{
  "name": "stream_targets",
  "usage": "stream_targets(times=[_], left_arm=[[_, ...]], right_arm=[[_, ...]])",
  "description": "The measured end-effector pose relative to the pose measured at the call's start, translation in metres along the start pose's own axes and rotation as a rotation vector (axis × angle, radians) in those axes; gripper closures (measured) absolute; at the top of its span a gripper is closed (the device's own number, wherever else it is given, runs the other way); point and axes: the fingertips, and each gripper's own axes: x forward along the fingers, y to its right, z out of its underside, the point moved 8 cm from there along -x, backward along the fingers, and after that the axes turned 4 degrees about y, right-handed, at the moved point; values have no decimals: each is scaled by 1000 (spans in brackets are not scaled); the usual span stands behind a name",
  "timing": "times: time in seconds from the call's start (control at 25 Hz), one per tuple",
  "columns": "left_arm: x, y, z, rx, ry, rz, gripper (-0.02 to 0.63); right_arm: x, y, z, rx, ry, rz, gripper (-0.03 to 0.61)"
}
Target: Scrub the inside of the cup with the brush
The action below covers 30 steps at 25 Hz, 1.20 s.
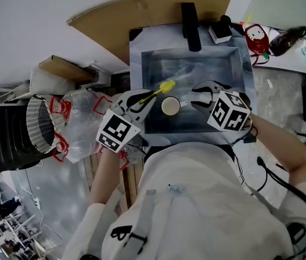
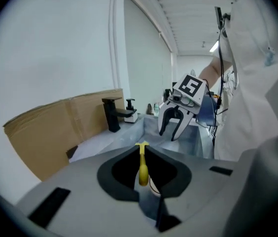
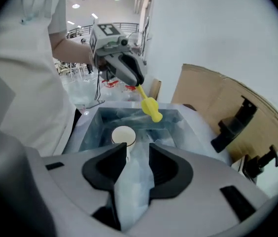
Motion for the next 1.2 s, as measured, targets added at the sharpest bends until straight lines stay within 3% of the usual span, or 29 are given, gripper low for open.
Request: stream_targets(times=[0.2,0.4,0.52,0.64,0.76,0.96,1.2], left_arm=[[-22,-3,-18,-18,223,-201,578],[-38,-4,-34,-18,377,-330,578],[-38,-6,-47,6,441,-363,578],[-35,-8,-61,30,499,-375,578],[-34,-7,-71,51,538,-373,578],[-29,-2,-87,43,569,-364,578],[-20,7,-93,61,579,-370,578]], right_arm=[[-48,14,-35,116,213,123,426],[-103,18,-78,63,440,318,434],[-128,10,-90,-2,488,424,471],[-144,6,-90,-4,536,514,518],[-160,10,-85,119,635,570,545],[-186,28,-65,354,766,590,561],[-196,29,-42,386,743,618,563]])
